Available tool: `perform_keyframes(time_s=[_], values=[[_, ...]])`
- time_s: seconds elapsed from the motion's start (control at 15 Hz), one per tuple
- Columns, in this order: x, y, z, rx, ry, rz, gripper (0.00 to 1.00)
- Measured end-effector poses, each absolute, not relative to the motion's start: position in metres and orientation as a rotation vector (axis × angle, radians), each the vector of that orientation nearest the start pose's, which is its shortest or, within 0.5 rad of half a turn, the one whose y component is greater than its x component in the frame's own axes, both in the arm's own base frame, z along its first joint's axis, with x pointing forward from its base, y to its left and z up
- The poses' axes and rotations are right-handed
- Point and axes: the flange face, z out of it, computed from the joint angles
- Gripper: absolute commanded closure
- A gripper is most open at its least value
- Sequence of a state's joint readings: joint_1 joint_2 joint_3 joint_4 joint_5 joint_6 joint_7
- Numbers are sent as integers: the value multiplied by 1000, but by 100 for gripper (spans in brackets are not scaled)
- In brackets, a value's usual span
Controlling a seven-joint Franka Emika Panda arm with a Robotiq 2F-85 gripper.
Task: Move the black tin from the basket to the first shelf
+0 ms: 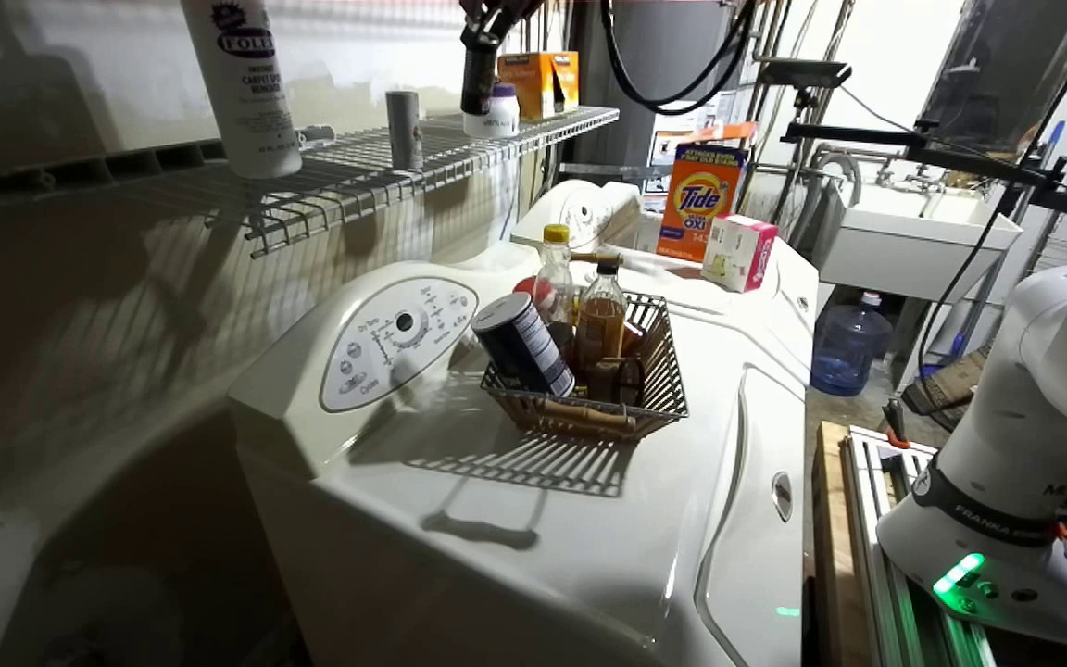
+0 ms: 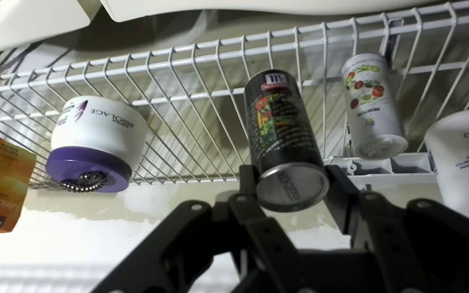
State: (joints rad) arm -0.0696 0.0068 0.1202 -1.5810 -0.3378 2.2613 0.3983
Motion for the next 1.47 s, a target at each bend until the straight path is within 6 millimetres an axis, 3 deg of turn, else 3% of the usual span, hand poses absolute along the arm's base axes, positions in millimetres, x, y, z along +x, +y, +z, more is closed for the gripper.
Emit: perform_keyframes(time_s=[0.53, 1.47], values=[[645, 8, 683, -3024, 373, -1106, 80], [682, -2, 661, -3048, 452, -975, 80]])
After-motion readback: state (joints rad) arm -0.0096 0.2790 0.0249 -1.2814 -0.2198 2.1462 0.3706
